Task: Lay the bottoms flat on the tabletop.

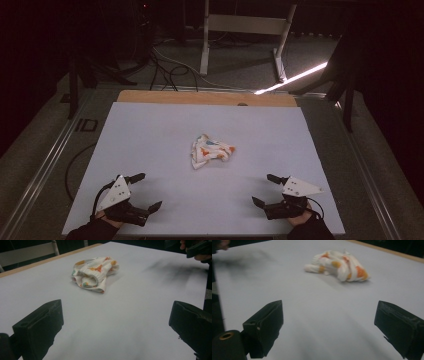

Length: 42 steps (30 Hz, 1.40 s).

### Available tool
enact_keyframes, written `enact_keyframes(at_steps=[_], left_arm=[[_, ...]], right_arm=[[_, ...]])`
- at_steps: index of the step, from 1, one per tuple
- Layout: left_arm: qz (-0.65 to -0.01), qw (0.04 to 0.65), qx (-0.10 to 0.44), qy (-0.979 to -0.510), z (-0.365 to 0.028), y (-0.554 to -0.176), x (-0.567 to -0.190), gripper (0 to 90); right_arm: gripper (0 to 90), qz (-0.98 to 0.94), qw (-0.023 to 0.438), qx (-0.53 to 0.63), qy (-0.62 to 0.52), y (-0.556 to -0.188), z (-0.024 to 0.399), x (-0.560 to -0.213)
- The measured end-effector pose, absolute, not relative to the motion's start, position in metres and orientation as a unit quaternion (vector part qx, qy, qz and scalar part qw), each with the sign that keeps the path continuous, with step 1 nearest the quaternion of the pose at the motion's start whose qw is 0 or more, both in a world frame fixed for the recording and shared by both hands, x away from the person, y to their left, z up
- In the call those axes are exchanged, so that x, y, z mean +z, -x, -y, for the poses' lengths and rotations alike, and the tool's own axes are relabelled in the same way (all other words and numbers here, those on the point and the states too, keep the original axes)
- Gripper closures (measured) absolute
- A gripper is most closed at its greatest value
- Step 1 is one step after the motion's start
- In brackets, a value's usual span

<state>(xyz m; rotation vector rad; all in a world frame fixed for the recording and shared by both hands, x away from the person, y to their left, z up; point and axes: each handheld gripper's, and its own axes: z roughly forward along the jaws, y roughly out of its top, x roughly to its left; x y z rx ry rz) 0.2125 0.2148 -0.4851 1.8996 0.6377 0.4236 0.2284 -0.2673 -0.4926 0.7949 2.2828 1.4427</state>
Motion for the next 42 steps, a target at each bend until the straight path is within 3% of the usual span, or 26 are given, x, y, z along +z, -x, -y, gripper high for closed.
enact_keyframes(at_steps=[10, 15, 26, 42], left_arm=[[-0.267, 0.522, 0.175, -0.791, -0.212, -0.214, -0.485, 0.1], [-0.267, 0.528, 0.176, -0.787, -0.212, -0.215, -0.484, 0.2], [-0.258, 0.529, 0.17, -0.791, -0.211, -0.212, -0.483, 0.1], [-0.244, 0.537, 0.168, -0.789, -0.205, -0.211, -0.482, 0.1]], right_arm=[[8.8, -0.813, 0.134, 0.497, -0.272, -0.228, 0.266, -0.495], [8.9, -0.822, 0.147, 0.478, -0.272, -0.226, 0.263, -0.498], [8.9, -0.831, 0.125, 0.475, -0.26, -0.227, 0.259, -0.497], [8.9, -0.835, 0.118, 0.475, -0.252, -0.226, 0.252, -0.474]])
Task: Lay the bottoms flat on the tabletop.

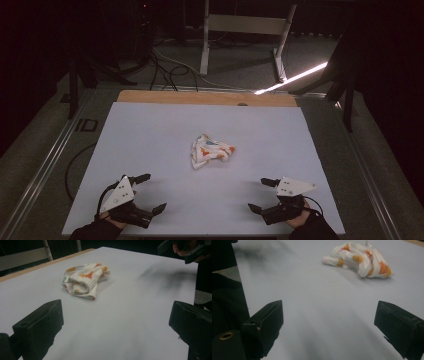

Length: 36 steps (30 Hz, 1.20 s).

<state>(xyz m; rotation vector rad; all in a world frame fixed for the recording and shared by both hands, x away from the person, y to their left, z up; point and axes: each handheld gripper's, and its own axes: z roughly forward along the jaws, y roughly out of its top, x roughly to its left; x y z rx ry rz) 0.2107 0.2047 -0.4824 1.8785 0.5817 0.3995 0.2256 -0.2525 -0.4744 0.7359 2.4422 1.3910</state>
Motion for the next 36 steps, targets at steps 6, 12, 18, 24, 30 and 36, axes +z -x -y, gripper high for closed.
enact_keyframes(at_steps=[6, 12, 18, 24, 30, 36], left_arm=[[-0.244, 0.538, 0.169, -0.789, -0.204, -0.211, -0.482, 0.1], [-0.245, 0.54, 0.172, -0.787, -0.204, -0.211, -0.481, 0.1], [-0.245, 0.541, 0.17, -0.786, -0.204, -0.212, -0.482, 0.1], [-0.243, 0.54, 0.169, -0.787, -0.203, -0.213, -0.482, 0.1], [-0.244, 0.541, 0.169, -0.787, -0.204, -0.213, -0.482, 0.1], [-0.245, 0.541, 0.169, -0.786, -0.204, -0.213, -0.482, 0.1]], right_arm=[[8.9, -0.829, 0.121, 0.486, -0.249, -0.228, 0.253, -0.462], [9.0, -0.826, 0.126, 0.489, -0.25, -0.235, 0.251, -0.452], [9.1, -0.825, 0.134, 0.491, -0.244, -0.245, 0.243, -0.442], [9.1, -0.825, 0.145, 0.492, -0.239, -0.258, 0.235, -0.431], [9.2, -0.825, 0.149, 0.491, -0.237, -0.273, 0.227, -0.424], [9.2, -0.822, 0.144, 0.495, -0.241, -0.289, 0.218, -0.422]])
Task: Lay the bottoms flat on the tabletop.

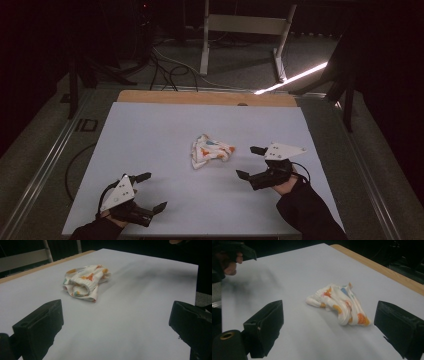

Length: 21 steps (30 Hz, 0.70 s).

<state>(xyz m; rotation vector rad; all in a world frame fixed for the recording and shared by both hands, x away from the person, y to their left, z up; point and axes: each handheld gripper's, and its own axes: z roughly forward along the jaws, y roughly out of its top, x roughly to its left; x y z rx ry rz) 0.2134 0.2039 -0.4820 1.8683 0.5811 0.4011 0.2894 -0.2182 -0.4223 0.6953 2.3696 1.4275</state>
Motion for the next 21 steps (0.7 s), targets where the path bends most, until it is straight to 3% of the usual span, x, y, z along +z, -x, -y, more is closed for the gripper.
enact_keyframes(at_steps=[21], left_arm=[[-0.246, 0.544, 0.166, -0.784, -0.204, -0.214, -0.482, 0.1]], right_arm=[[9.1, -0.826, 0.138, 0.472, -0.273, -0.348, 0.19, -0.436]])
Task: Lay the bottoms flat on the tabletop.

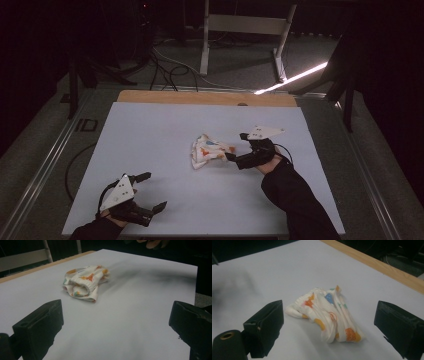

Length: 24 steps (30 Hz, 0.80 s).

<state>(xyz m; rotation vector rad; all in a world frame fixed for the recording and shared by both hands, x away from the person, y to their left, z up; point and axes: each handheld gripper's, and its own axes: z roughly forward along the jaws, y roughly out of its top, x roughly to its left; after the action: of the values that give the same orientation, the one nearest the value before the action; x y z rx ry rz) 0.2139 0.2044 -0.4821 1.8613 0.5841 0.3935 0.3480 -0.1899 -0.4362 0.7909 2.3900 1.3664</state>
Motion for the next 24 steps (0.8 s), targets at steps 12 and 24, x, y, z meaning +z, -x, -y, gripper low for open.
enact_keyframes(at_steps=[12, 24], left_arm=[[-0.246, 0.545, 0.162, -0.785, -0.204, -0.214, -0.483, 0.1], [-0.246, 0.546, 0.157, -0.785, -0.203, -0.215, -0.484, 0.1]], right_arm=[[27.9, -0.835, 0.142, 0.434, -0.308, -0.376, 0.176, -0.464], [49.5, -0.847, 0.14, 0.396, -0.326, -0.396, 0.163, -0.489]])
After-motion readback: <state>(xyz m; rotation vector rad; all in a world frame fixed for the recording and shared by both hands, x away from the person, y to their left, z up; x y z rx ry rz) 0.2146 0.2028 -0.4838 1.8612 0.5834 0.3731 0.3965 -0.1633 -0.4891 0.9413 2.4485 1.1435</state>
